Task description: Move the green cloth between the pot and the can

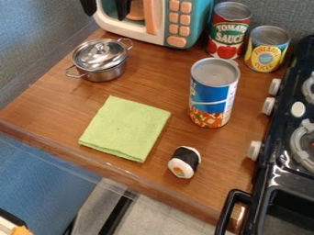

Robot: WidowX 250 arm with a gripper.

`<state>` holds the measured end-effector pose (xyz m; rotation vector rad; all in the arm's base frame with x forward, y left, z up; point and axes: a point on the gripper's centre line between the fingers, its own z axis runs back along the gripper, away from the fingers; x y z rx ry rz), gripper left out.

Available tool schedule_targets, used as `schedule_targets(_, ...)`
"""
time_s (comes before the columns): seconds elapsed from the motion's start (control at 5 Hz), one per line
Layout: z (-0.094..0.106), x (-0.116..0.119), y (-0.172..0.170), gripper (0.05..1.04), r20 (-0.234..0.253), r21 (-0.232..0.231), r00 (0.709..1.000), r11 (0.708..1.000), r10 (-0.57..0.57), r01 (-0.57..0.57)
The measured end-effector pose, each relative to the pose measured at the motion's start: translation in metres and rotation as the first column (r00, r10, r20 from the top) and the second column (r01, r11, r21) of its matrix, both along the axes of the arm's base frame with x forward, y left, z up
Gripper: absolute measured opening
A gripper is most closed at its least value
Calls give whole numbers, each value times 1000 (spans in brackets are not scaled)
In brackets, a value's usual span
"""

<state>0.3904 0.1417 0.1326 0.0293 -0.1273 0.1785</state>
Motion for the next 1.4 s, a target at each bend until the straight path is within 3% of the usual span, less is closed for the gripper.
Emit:
schedule_targets(0.2, -17, -2, -1, 1001, -39, -15, 999, 1000, 6, -6)
schedule_targets(0.4, -44, -23, -8, 1001, -94, -20, 996, 1000, -7, 5)
schedule_targets(0.6, -33, -43, -25, 1001, -44, -17, 997, 998, -61, 60)
schedule_targets(0.8, -36, -73, -53, 1001, -26, -1, 993, 994, -114, 114)
schedule_targets(1.0, -60, -93, -80, 1001, -25, -3, 994, 994, -108, 108)
schedule_targets(1.2, -86, -105, -95, 1001, -1, -36, 997, 996, -77, 77)
schedule_targets(1.4, -101, -113, -100, 1001, 23, -30, 999, 999, -40, 41)
